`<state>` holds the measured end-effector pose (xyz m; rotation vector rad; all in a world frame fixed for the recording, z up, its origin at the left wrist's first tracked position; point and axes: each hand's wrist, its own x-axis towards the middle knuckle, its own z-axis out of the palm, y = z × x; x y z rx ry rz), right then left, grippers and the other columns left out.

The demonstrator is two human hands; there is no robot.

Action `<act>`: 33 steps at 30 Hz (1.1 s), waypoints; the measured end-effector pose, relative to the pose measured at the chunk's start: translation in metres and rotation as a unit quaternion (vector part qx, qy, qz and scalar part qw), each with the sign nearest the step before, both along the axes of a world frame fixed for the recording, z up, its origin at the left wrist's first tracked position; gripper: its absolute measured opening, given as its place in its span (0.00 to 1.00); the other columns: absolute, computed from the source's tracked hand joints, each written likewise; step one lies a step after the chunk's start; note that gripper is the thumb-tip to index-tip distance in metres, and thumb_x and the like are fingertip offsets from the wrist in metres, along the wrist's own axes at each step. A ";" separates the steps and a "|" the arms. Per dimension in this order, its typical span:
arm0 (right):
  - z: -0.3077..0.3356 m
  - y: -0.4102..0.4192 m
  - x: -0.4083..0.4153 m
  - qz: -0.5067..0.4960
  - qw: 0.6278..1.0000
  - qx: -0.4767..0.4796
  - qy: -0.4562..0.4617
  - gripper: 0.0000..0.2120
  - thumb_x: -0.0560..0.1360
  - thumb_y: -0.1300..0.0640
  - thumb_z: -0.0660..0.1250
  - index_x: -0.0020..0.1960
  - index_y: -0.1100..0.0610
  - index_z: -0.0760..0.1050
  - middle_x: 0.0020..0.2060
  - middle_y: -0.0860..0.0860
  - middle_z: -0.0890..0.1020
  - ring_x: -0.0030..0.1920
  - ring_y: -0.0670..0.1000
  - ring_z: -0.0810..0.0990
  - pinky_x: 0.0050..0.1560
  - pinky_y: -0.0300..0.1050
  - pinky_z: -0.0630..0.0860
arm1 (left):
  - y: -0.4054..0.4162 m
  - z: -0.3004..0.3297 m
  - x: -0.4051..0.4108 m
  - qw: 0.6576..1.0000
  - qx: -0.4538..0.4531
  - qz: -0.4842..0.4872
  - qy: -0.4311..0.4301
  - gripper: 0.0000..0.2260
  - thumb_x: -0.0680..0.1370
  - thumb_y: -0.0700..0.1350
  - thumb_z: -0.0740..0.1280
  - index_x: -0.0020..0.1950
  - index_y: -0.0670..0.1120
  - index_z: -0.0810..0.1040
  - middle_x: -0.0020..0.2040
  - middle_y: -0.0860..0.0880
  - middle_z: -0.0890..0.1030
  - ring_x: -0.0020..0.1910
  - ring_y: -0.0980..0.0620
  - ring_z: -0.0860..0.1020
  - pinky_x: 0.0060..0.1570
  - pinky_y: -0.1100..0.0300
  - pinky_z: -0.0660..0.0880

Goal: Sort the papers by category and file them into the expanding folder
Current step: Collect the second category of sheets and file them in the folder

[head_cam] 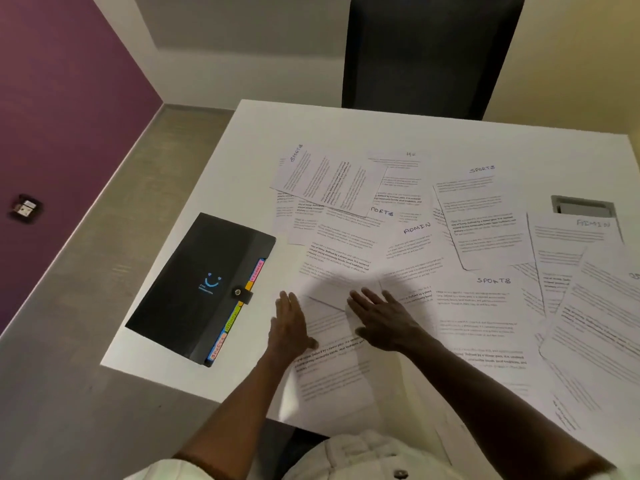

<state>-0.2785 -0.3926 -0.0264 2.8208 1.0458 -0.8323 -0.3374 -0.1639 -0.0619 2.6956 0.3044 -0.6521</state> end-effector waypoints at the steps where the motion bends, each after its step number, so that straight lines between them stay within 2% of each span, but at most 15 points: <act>1: -0.002 0.000 0.002 -0.001 1.000 -0.027 0.002 0.33 0.82 0.43 0.53 0.80 0.55 0.43 0.79 0.52 0.44 0.79 0.53 0.42 0.77 0.57 0.42 | 0.005 0.001 -0.001 1.000 0.016 -0.014 0.007 0.55 0.63 0.56 0.81 0.77 0.37 0.52 0.78 0.38 0.52 0.77 0.37 0.57 0.68 0.42 0.69; 5: -0.004 -0.011 0.012 -0.104 0.993 -0.045 0.019 0.32 0.83 0.42 0.49 0.80 0.58 0.45 0.79 0.53 0.45 0.79 0.53 0.45 0.77 0.56 0.44 | 0.026 0.009 0.004 0.998 0.050 -0.044 0.016 0.48 0.64 0.53 0.81 0.75 0.40 0.58 0.79 0.38 0.52 0.76 0.38 0.58 0.70 0.43 0.67; 10: -0.003 -0.023 0.026 -0.124 0.991 -0.042 0.033 0.31 0.82 0.42 0.51 0.79 0.59 0.52 0.79 0.54 0.51 0.78 0.54 0.53 0.75 0.56 0.56 | 0.046 0.015 0.005 0.995 0.063 -0.036 0.071 0.51 0.68 0.43 0.80 0.80 0.46 0.48 0.79 0.37 0.40 0.79 0.35 0.43 0.71 0.39 0.65; 13: -0.001 -0.022 0.026 -0.137 0.989 -0.044 0.037 0.31 0.82 0.43 0.52 0.78 0.59 0.52 0.79 0.55 0.51 0.78 0.54 0.56 0.73 0.56 0.59 | 0.049 0.017 0.001 0.996 0.046 -0.005 0.073 0.51 0.69 0.37 0.77 0.80 0.51 0.47 0.79 0.37 0.37 0.78 0.35 0.43 0.67 0.41 0.68; 15: 0.000 -0.022 0.026 -0.139 0.988 -0.048 0.036 0.32 0.82 0.44 0.53 0.79 0.60 0.52 0.79 0.55 0.50 0.78 0.55 0.56 0.73 0.56 0.60 | 0.047 0.018 -0.001 0.998 0.038 0.018 0.056 0.46 0.72 0.35 0.75 0.80 0.52 0.49 0.79 0.37 0.39 0.78 0.34 0.47 0.68 0.41 0.67; 16: 0.001 -0.023 0.025 -0.140 0.988 -0.052 0.036 0.32 0.82 0.44 0.53 0.79 0.61 0.51 0.79 0.56 0.50 0.78 0.55 0.55 0.73 0.56 0.60 | 0.044 0.018 -0.004 0.998 0.032 0.031 0.046 0.41 0.75 0.38 0.72 0.80 0.51 0.51 0.79 0.38 0.42 0.78 0.35 0.49 0.69 0.41 0.66; 18: 0.001 -0.024 0.024 -0.148 0.987 -0.056 0.036 0.32 0.82 0.44 0.54 0.79 0.62 0.50 0.79 0.57 0.49 0.78 0.56 0.54 0.73 0.56 0.60 | 0.039 0.019 -0.011 0.997 0.045 0.061 0.011 0.28 0.81 0.51 0.62 0.79 0.49 0.55 0.79 0.39 0.52 0.77 0.37 0.56 0.70 0.42 0.63; 19: 0.002 -0.025 0.024 -0.153 0.986 -0.055 0.035 0.33 0.82 0.44 0.54 0.79 0.62 0.51 0.79 0.57 0.49 0.78 0.56 0.54 0.72 0.56 0.61 | 0.038 0.018 -0.013 0.996 0.065 0.059 -0.005 0.26 0.82 0.55 0.58 0.78 0.48 0.58 0.78 0.40 0.57 0.75 0.37 0.59 0.70 0.42 0.63; 21: 0.002 -0.026 0.024 -0.156 0.986 -0.052 0.035 0.32 0.82 0.45 0.55 0.78 0.63 0.52 0.79 0.58 0.49 0.78 0.57 0.55 0.72 0.57 0.63 | 0.036 0.020 -0.016 0.995 0.056 0.087 -0.004 0.21 0.81 0.48 0.59 0.75 0.47 0.65 0.75 0.38 0.60 0.72 0.36 0.63 0.66 0.45 0.67; 23: 0.002 -0.028 0.024 -0.156 0.986 -0.047 0.045 0.33 0.82 0.45 0.56 0.78 0.62 0.52 0.79 0.57 0.48 0.78 0.57 0.54 0.72 0.57 0.63 | 0.035 0.021 -0.016 0.991 0.041 0.125 0.006 0.24 0.78 0.46 0.67 0.73 0.47 0.67 0.73 0.35 0.60 0.69 0.34 0.64 0.63 0.46 0.71; 25: 0.003 -0.032 0.024 -0.149 0.986 -0.044 0.052 0.33 0.82 0.44 0.56 0.79 0.62 0.51 0.79 0.57 0.47 0.78 0.56 0.52 0.73 0.56 0.62 | 0.031 0.027 -0.018 0.986 0.025 0.159 0.033 0.34 0.72 0.51 0.76 0.73 0.47 0.65 0.71 0.35 0.60 0.68 0.35 0.65 0.60 0.45 0.73; 28: 0.003 -0.036 0.020 -0.129 0.989 -0.050 0.052 0.34 0.82 0.44 0.56 0.79 0.61 0.50 0.79 0.56 0.46 0.79 0.56 0.51 0.74 0.56 0.60 | 0.025 0.030 -0.022 0.976 0.040 0.209 0.051 0.41 0.68 0.53 0.79 0.73 0.45 0.61 0.69 0.36 0.63 0.66 0.36 0.67 0.58 0.43 0.73; 31: 0.003 -0.038 0.013 -0.118 0.990 -0.052 0.057 0.34 0.81 0.44 0.56 0.79 0.60 0.50 0.79 0.56 0.46 0.79 0.56 0.52 0.74 0.55 0.60 | 0.032 0.026 -0.026 0.964 0.079 0.243 0.071 0.48 0.63 0.60 0.80 0.72 0.42 0.60 0.70 0.37 0.66 0.70 0.36 0.67 0.64 0.39 0.69; 33: 0.004 -0.038 0.008 -0.117 0.990 -0.047 0.066 0.33 0.81 0.44 0.56 0.79 0.60 0.52 0.79 0.55 0.48 0.78 0.56 0.54 0.73 0.55 0.61 | 0.039 0.023 -0.029 0.962 0.089 0.245 0.082 0.49 0.60 0.63 0.80 0.70 0.40 0.62 0.69 0.37 0.69 0.70 0.37 0.67 0.67 0.38 0.67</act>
